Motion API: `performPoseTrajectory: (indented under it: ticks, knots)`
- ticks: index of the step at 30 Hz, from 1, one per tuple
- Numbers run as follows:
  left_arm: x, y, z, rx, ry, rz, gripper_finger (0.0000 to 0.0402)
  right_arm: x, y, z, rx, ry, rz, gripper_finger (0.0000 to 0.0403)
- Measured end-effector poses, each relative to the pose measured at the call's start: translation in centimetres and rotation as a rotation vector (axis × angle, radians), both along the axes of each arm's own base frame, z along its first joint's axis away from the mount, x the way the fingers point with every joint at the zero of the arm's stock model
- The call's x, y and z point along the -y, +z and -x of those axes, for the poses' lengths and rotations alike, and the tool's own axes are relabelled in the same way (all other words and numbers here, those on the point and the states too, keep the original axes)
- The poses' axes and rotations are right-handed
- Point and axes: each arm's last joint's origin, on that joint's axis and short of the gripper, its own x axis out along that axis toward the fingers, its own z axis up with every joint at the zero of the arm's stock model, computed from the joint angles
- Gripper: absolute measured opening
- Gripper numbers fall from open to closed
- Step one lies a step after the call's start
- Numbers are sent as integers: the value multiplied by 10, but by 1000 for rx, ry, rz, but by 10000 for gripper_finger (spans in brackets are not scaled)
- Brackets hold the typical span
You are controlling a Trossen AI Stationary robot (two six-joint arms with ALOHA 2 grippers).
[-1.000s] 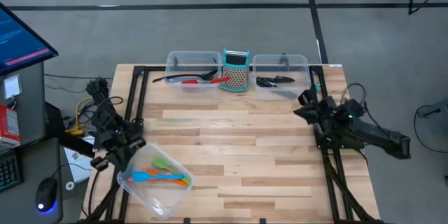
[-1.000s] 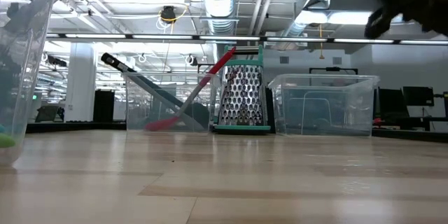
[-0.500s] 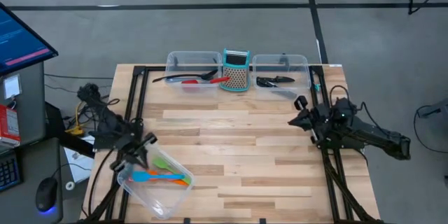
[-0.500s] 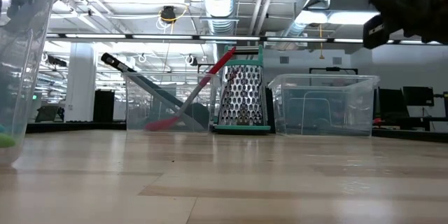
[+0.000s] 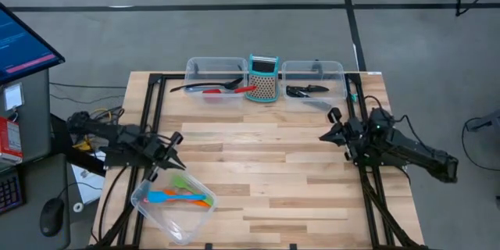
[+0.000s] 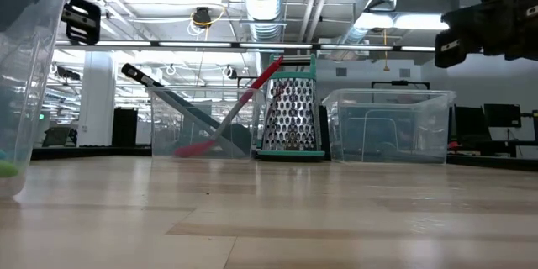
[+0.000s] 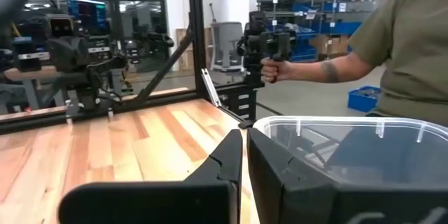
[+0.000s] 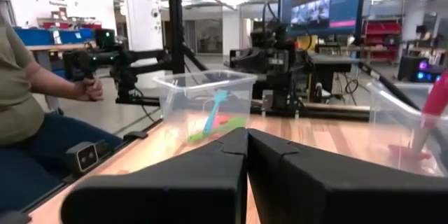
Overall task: Pick & Place Kitchen Items
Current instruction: Return to Home Position
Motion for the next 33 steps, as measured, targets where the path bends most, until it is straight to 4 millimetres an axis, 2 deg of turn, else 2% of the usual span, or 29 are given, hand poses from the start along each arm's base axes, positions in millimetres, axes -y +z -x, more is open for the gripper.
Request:
performPoseTrajectory:
  ticks: [3, 15, 27, 33]
  knots:
    - [-4, 0, -1, -3, -9, 9, 7, 2, -3, 0, -35, -11, -14, 0]
    - [-19, 0, -5, -31, 134, 69, 6, 6, -5, 2, -40, -27, 9, 0]
    - [-20, 0, -5, -29, 143, 71, 8, 7, -5, 2, -40, -35, 13, 0]
    - [-20, 1, -5, -26, 143, 74, 8, 7, -5, 2, -53, -31, -39, 0]
